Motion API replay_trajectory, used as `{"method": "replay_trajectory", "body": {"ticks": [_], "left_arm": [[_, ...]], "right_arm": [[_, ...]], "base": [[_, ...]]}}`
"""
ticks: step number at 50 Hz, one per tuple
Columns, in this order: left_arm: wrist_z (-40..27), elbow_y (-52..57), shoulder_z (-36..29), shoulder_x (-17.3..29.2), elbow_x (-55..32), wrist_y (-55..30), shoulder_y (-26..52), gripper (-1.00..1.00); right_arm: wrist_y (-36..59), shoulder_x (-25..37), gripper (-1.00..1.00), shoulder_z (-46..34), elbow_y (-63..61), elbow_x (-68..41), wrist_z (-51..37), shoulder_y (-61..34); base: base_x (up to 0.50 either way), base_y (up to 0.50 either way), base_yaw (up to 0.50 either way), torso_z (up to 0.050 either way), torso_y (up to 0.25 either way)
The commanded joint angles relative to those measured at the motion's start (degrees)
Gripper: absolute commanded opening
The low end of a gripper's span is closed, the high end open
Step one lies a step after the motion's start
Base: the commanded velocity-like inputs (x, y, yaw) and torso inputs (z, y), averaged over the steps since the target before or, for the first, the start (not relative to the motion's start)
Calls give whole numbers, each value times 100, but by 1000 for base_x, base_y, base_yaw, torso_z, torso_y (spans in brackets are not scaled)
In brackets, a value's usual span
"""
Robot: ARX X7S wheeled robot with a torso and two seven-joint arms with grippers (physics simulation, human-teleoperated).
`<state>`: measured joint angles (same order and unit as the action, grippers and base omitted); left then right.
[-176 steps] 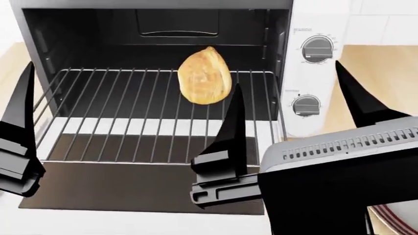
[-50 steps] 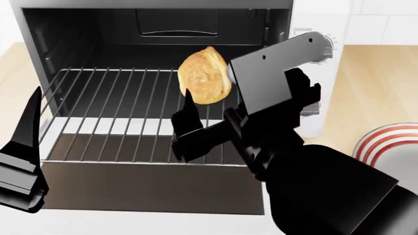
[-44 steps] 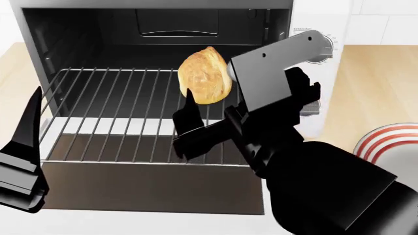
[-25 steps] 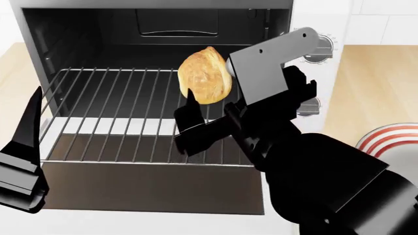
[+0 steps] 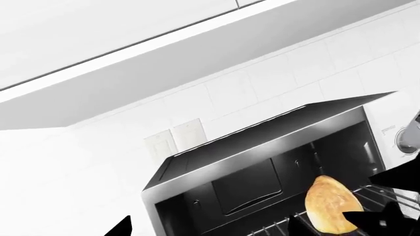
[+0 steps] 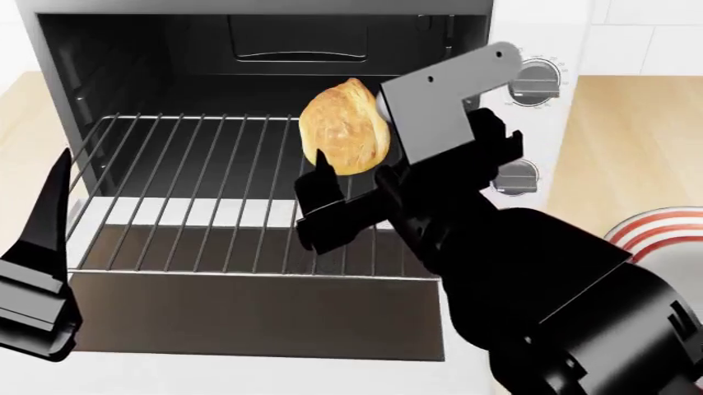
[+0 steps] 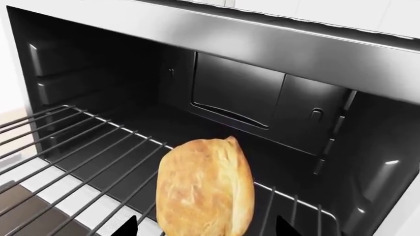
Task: Pick the bread from the rack and place it on the plate on the counter.
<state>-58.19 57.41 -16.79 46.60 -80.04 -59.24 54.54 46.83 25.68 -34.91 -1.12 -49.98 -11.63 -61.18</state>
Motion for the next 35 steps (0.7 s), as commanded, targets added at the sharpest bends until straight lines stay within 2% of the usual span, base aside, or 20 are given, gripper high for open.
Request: {"method": "replay_trajectory", "body": {"ticks": [1,35], "left_arm": [[-48,18,-20,48,-55,32,19,100],[-306,56,-195,74,-376,15,325,100]], "right_arm": [[-12,-76,100,-93,229,70,130,-135],[-181,-324,100,-309,918,268,498,-420]], "base": [[0,0,0,0,0],[0,0,0,0,0]]}}
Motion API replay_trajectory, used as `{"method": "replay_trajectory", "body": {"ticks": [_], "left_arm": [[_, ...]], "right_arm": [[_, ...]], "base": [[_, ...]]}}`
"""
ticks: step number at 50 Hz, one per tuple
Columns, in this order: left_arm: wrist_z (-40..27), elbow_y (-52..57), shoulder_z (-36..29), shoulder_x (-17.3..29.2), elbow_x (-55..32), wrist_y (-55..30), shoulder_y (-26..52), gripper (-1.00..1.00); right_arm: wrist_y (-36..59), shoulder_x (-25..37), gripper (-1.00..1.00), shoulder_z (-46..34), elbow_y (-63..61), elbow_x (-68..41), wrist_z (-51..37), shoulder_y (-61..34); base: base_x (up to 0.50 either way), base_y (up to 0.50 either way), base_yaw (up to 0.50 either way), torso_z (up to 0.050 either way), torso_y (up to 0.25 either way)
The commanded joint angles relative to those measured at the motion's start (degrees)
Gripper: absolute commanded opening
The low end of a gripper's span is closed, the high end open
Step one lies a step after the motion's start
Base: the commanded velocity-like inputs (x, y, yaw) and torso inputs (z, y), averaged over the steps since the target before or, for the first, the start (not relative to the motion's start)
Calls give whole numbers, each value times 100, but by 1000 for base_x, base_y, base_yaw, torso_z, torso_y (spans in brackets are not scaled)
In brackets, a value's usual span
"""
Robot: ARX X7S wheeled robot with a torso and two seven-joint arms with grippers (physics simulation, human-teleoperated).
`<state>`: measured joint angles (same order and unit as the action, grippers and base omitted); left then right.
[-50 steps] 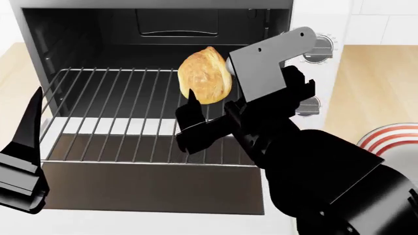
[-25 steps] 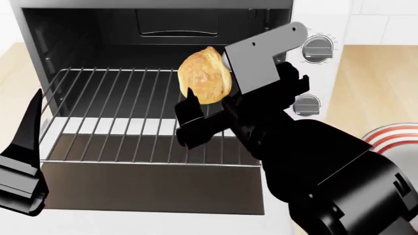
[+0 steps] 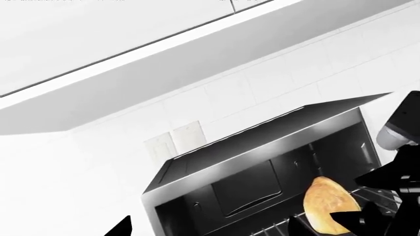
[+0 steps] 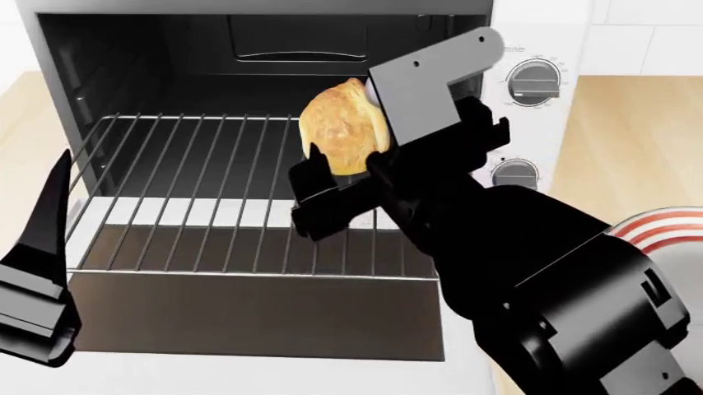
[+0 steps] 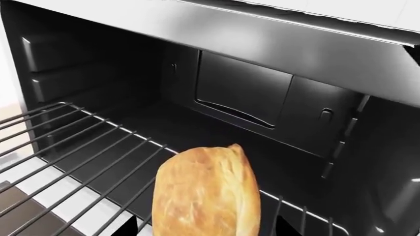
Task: Pick the bread from the rack and place it on the plate on the counter.
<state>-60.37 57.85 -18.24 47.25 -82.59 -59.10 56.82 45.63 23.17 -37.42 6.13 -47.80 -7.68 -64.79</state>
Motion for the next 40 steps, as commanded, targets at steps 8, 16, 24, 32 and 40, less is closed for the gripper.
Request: {"method": "replay_trajectory", "body": {"ticks": [8,16,24,32,40], "left_arm": [[-82,21,-71,31,-133,23,96,100],[-76,30,-58,59,-126,86,55,100],[-63,24,-72,82,-116,111,46,100],[-74,28,-85,111,-125,135,43,100],[-54,32,-108,127,-96,152,30,100]], "right_arm": [[-121,-136,100,-100,340,93,179,-99],[-163,-188,100,-154,510,148,245,-140],[-225,-264,100,-235,718,224,349,-193],[-303,-350,100,-308,982,311,455,-261],[-391,-436,100,-365,1281,387,577,-340]], "base": [[0,0,0,0,0],[0,0,0,0,0],[0,0,0,0,0],[0,0,0,0,0],[0,0,0,0,0]]}}
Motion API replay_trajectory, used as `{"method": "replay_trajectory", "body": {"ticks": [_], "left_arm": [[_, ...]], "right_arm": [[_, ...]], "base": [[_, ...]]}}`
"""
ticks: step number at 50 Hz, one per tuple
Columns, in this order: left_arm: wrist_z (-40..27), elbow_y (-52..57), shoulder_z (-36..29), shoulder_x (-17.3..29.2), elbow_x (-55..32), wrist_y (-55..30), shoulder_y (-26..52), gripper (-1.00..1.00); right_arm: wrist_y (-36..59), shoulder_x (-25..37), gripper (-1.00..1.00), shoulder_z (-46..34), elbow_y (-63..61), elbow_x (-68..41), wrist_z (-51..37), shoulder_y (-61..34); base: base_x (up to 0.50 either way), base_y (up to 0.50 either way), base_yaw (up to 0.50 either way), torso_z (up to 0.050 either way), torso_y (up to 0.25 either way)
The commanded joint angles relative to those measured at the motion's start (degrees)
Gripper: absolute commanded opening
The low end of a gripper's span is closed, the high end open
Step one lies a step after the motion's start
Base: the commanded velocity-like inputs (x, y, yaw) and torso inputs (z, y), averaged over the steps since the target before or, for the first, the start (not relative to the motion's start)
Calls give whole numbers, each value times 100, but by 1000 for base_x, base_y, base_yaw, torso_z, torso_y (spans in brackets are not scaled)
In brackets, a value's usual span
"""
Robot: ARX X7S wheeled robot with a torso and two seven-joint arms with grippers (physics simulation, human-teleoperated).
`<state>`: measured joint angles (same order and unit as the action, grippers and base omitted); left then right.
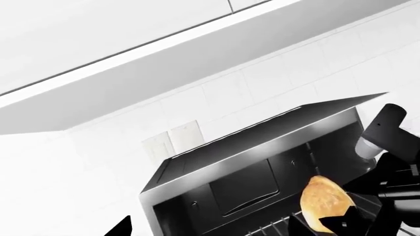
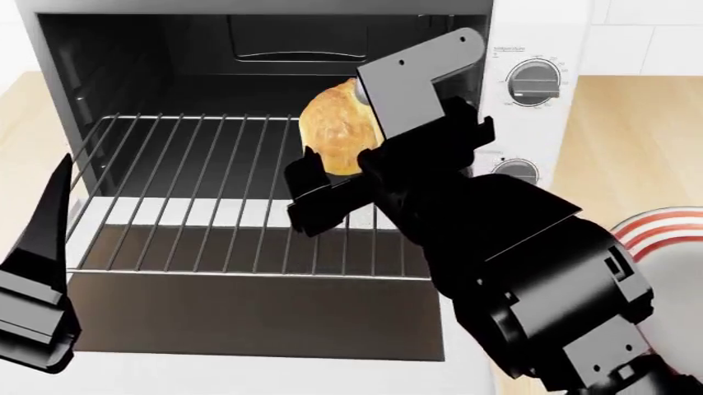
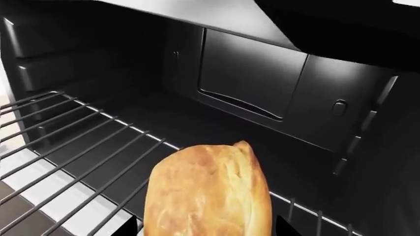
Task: Pick the bread from the rack and place it on the plate on the counter.
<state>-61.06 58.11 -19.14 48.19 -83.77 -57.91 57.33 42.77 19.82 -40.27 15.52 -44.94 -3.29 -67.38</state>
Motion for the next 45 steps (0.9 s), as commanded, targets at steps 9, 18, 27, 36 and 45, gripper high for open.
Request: {"method": "replay_trajectory", "body": {"ticks": [9,18,27,36,45], "left_arm": [[67,12,-38,48,110,73,-88,100],[75,37,-51,86,140,116,-136,100],[113,32,-61,130,189,163,-188,100],[177,16,-81,135,301,220,-256,100],[207,17,-109,129,376,275,-302,100]], "right_arm": [[-189,-191,100,-140,594,166,240,-127],[-225,-253,-100,-144,606,131,271,-89],[-164,-245,-100,-117,508,42,276,-89],[42,61,-100,149,-531,-290,-156,139],[492,591,-100,444,-2351,-796,-1026,589]], "base": [[0,0,0,0,0],[0,0,0,0,0],[0,0,0,0,0],[0,0,0,0,0],[0,0,0,0,0]]}}
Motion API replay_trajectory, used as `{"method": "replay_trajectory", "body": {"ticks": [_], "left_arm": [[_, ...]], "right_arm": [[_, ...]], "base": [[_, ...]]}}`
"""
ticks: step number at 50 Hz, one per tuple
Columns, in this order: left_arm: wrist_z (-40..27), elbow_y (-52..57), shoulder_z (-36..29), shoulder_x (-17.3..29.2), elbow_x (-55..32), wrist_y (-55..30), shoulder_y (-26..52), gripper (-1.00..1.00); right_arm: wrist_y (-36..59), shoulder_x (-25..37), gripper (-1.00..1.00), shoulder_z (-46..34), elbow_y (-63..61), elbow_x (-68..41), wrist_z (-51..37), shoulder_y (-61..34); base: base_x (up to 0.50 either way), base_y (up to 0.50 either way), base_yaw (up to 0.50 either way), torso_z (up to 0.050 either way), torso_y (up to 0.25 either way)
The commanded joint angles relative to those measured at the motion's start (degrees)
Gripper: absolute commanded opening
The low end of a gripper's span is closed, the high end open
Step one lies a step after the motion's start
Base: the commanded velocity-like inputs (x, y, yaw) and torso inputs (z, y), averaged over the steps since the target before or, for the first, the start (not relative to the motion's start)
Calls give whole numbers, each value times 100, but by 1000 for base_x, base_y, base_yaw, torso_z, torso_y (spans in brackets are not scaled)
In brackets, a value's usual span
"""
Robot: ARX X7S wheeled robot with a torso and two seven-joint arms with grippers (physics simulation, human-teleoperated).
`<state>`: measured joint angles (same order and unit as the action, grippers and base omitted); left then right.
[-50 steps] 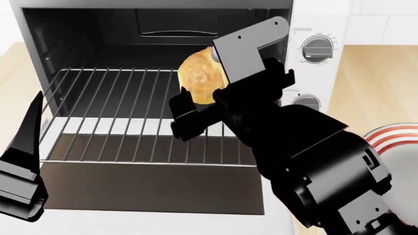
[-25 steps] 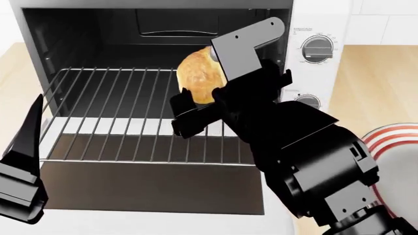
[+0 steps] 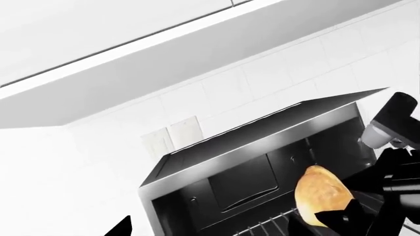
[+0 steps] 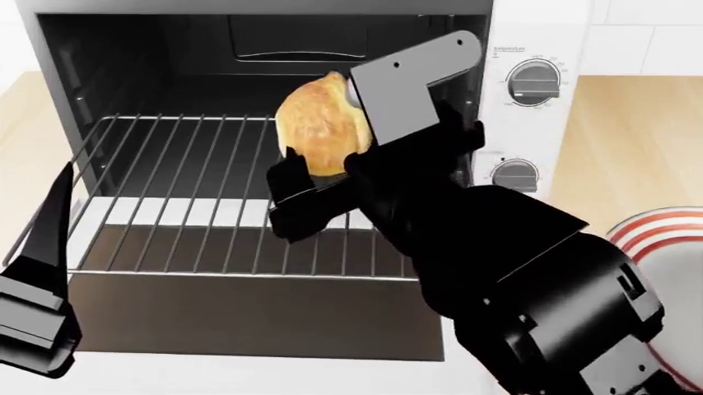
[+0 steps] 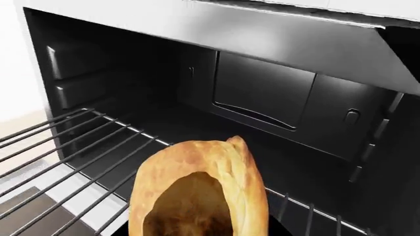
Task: Pick the bread from the rack and place it on the plate on the counter.
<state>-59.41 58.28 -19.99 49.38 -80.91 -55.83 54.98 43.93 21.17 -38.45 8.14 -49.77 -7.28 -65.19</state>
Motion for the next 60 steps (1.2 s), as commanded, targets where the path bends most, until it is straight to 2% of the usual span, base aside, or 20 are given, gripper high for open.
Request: {"method": "replay_trajectory", "body": {"ticks": [1,11,19,33,53,60], "left_arm": [[45,1,-23,14,98,77,-82,100],[75,14,-18,67,133,162,-145,100],[0,56,-21,121,23,200,-85,100],[-31,69,-76,157,20,283,-55,100],[-164,97,-151,269,-174,384,95,100],[-144,93,-188,275,-125,425,90,100]], "right_arm": [[418,506,-100,329,-1815,-419,-723,430],[1112,1166,-100,796,-4018,-1326,-2138,805],[1538,1581,-100,1360,-4955,-2476,-3210,675],[1636,2301,-100,1842,-5749,-4176,-4679,446],[1289,3303,-100,2353,-6108,-5092,-5288,612],[1198,3540,-100,2313,-6111,-5617,-5761,352]], "base": [[0,0,0,0,0],[0,0,0,0,0],[0,0,0,0,0],[0,0,0,0,0],[0,0,0,0,0],[0,0,0,0,0]]}}
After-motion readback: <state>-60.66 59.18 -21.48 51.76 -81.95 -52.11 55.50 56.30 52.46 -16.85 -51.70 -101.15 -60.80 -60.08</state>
